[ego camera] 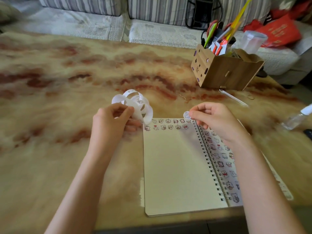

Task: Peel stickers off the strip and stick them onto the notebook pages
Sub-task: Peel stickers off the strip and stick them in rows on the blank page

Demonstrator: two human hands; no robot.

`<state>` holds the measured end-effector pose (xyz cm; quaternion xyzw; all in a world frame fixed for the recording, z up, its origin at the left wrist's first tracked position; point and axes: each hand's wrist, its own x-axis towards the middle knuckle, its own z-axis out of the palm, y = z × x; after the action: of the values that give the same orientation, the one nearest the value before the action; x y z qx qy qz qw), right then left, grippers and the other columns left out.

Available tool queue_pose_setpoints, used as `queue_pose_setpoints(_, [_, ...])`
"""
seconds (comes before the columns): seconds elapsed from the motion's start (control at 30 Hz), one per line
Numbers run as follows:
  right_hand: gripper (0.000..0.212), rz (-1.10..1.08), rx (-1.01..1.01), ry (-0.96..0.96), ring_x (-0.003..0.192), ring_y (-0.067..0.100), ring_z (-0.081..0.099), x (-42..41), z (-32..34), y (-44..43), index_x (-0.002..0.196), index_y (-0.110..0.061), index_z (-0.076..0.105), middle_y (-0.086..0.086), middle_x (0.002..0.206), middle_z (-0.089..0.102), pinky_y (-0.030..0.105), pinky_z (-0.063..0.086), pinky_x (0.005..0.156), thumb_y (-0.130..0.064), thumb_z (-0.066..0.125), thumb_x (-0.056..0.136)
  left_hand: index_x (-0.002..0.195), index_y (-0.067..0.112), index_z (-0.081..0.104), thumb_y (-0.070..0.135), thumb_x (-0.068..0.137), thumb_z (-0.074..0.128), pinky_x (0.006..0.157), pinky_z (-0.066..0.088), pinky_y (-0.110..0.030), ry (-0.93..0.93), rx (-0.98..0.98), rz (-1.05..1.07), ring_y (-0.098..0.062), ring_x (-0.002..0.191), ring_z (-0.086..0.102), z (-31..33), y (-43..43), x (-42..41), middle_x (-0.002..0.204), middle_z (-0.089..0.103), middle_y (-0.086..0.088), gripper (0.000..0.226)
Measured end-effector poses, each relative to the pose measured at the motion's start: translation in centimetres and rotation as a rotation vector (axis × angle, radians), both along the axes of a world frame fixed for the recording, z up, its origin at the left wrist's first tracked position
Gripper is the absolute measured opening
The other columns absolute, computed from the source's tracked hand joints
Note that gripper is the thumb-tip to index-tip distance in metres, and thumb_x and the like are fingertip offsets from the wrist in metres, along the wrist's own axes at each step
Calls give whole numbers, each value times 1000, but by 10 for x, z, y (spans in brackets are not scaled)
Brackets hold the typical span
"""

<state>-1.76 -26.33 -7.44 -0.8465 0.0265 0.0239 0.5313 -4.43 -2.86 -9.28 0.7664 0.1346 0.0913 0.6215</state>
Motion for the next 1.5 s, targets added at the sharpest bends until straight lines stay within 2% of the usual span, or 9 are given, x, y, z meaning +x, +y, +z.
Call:
queue_pose_setpoints(0.07, [4,43,9,10,52,1,52,-2,0,9,83,-13,70,-7,62,64,12,40,50,-15,72,81,89,7,68,14,92,59,48,49,-13,-29,-36,22,-8,58,70,1,3,1,71,73,-6,12])
queue_pose_setpoints(0.13, [4,117,9,37,53,1,53,-5,-3,24,82,-13,70,-6,66,67,9,38,48,-15,73,80,86,10,69,16,91,60,52,44,-5,-66,50,57,1,58,68,0,7,3,73,72,-1,12])
queue_pose_setpoints(0.2, [5,178,27,74,52,3,53,-8,-8,40,82,-9,70,0,70,68,10,38,48,-12,74,79,84,15,70,21,90,61,58,44,-5,-81,133,79,0,66,68,-1,10,4,75,72,4,12])
queue_pose_setpoints(0.27, [5,215,34,98,55,11,53,-10,-13,56,80,-8,71,12,74,70,20,42,54,-11,75,78,82,17,70,21,90,60,61,47,-8,-79,103,62,-5,68,70,-1,10,3,75,73,4,14])
queue_pose_setpoints(0.33, [4,228,2,99,57,15,52,-11,-18,67,77,-10,71,20,78,70,30,40,59,-11,75,77,79,17,69,19,90,60,55,45,-4,-80,103,50,1,59,67,0,8,2,72,72,4,15])
queue_pose_setpoints(0.5, [5,197,-48,99,52,12,47,-10,-25,75,75,-14,72,4,64,63,26,34,59,-14,74,78,86,6,68,12,91,58,49,43,-4,-72,29,21,2,54,66,1,3,2,71,71,-2,12])
queue_pose_setpoints(0.77, [2,178,-54,84,55,13,45,-12,-26,78,76,-13,75,13,75,70,26,33,57,-14,74,78,83,7,68,12,92,58,57,51,-10,-65,4,-12,-7,63,71,-2,1,4,73,72,-4,14])
queue_pose_setpoints(1.27, [3,133,-142,57,41,0,42,-13,-31,82,73,-15,73,-7,60,64,22,32,50,-17,72,76,81,10,68,14,91,58,65,55,-15,-66,24,-21,-9,66,72,-5,1,4,72,73,-2,15])
queue_pose_setpoints(1.5, [3,120,-217,22,49,6,48,-14,-35,85,73,-18,71,-10,56,58,24,34,52,-19,72,75,79,10,68,14,91,59,64,55,-14,-70,17,-26,-10,66,72,-6,2,5,71,73,-1,16])
